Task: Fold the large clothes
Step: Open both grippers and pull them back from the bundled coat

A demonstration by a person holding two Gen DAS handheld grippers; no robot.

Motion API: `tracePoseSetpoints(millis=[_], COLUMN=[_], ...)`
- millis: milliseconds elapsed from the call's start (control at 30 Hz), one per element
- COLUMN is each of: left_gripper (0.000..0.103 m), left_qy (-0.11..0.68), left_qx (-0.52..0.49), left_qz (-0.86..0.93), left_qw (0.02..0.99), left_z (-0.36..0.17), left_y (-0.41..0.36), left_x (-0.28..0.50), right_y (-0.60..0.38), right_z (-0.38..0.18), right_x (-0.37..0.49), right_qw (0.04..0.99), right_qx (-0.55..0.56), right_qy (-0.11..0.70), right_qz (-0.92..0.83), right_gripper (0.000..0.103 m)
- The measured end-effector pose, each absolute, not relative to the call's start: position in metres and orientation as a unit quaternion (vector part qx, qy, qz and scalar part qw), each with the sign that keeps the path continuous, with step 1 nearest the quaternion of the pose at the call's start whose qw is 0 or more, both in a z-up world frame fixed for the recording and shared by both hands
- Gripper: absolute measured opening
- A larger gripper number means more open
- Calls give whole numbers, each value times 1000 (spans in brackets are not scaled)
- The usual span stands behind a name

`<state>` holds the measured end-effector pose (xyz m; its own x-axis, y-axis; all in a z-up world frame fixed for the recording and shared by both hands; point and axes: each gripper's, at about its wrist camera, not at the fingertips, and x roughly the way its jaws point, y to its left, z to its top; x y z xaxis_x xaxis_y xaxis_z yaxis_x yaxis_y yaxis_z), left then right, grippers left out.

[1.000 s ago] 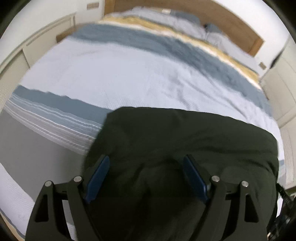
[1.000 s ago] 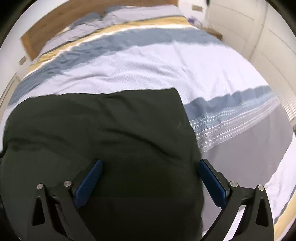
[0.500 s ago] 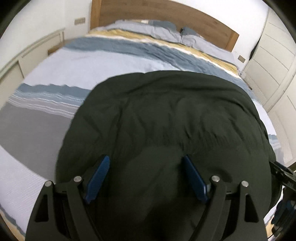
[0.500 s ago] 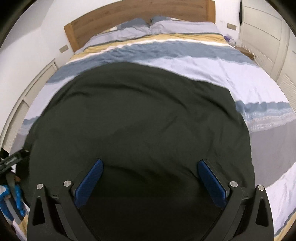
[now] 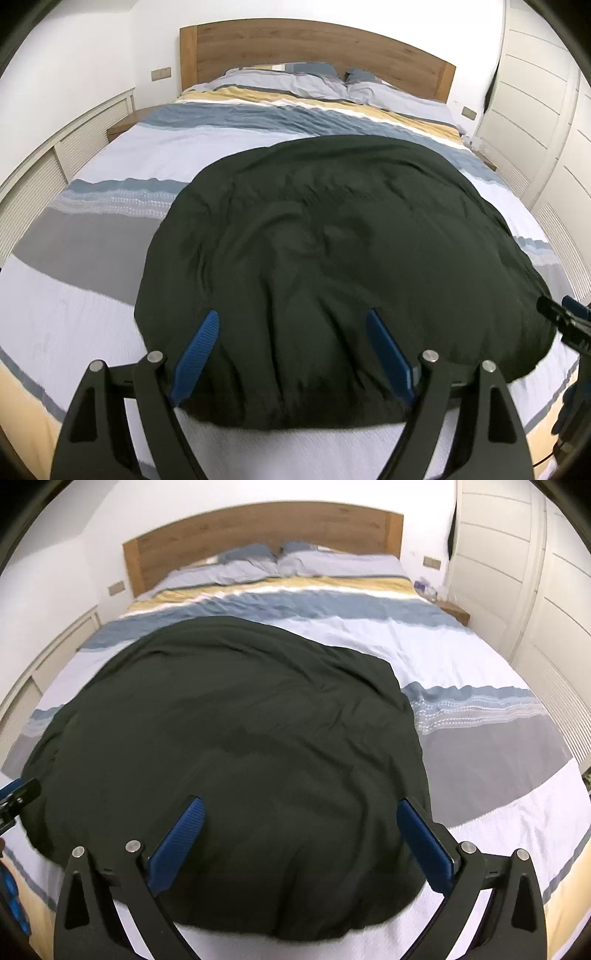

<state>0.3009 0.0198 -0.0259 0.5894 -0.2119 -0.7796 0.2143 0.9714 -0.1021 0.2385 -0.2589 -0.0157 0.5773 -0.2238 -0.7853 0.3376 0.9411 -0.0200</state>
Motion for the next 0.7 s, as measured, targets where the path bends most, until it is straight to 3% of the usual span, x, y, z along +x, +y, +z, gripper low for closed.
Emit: tracePoseSetpoints(millis=[700], left_gripper=[82], left_qy=[419], left_qx=[1], left_qz=[-105], left_qw=[902], left_z=[-19], left_y=[8], left_x=[177], right_y=[-220], right_z=[-28], right_x=[132], right_qw=[897], right_qx=[64], right_qy=[417], right_qz=[-131], right_gripper=[102])
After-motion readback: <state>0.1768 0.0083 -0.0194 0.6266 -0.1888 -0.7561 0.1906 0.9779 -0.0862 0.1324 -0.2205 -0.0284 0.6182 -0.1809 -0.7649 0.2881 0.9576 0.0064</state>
